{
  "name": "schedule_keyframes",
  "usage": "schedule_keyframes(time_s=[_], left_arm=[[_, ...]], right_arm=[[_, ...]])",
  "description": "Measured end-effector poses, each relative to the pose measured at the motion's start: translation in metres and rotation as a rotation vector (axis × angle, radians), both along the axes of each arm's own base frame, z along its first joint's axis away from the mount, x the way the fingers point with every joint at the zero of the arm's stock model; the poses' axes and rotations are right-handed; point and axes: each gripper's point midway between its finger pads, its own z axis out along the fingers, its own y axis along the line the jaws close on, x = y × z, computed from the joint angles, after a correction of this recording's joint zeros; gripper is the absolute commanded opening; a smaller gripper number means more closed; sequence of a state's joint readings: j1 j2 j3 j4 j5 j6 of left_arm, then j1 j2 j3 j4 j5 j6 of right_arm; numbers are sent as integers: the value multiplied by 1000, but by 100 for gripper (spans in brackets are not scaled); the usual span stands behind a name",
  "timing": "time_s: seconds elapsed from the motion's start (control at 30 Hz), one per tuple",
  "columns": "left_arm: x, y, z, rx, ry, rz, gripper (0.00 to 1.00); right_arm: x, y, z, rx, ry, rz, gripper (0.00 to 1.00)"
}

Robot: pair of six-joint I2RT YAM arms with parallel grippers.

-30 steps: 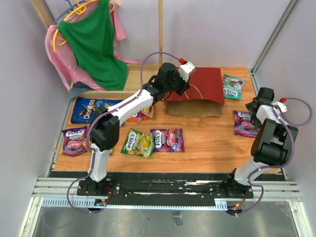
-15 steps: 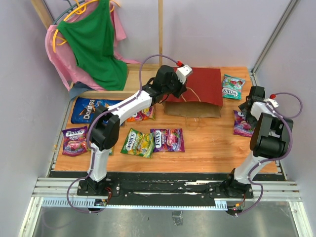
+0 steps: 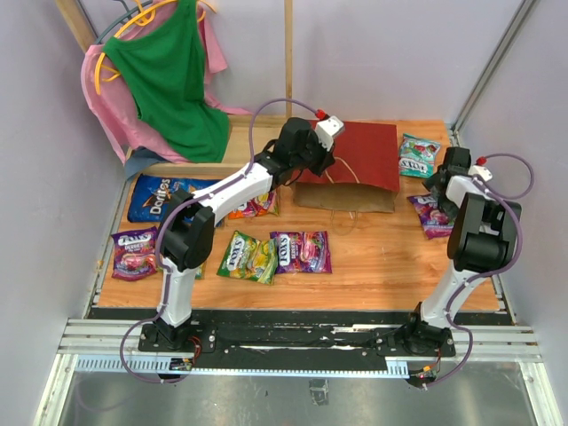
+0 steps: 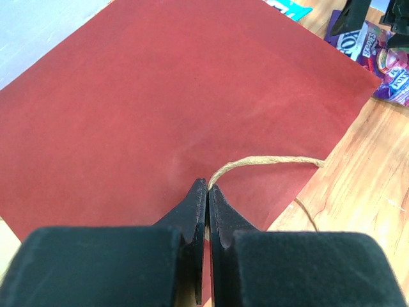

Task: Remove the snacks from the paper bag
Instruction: Adjust the snack at the center of the board.

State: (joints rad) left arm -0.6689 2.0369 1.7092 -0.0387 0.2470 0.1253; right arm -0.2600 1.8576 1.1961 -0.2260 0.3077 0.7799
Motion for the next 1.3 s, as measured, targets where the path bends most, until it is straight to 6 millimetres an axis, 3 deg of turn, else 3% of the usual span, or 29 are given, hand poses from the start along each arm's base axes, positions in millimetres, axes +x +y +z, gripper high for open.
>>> schedule_keyframes(time_s=[0.33,0.53,0.63,0.7,0.93,1.03,1.13,1.3], left_arm=[[2,-3,14,-17,-11,-5,5],[4,-10,38,-62,-26,-19,3],[5,-13,42,-75,-26,-25,2],[4,-14,40,-79,-14,-24,2],[7,-22,30,-91,24,-22,1],[9,-29,34,-98,21,-25,1],[5,-41,43,-108,6,-36,1],[3,-53,60,-134,-17,-35,2]], right_arm=[[20,17,13,26,-58,30,98],[38,31,26,53,-117,61,99],[40,37,40,70,-155,77,98],[40,39,60,69,-204,86,98],[19,51,163,29,-450,124,99],[3,65,192,5,-530,158,99],[-16,93,193,-8,-547,216,99],[-59,144,160,9,-531,298,98]])
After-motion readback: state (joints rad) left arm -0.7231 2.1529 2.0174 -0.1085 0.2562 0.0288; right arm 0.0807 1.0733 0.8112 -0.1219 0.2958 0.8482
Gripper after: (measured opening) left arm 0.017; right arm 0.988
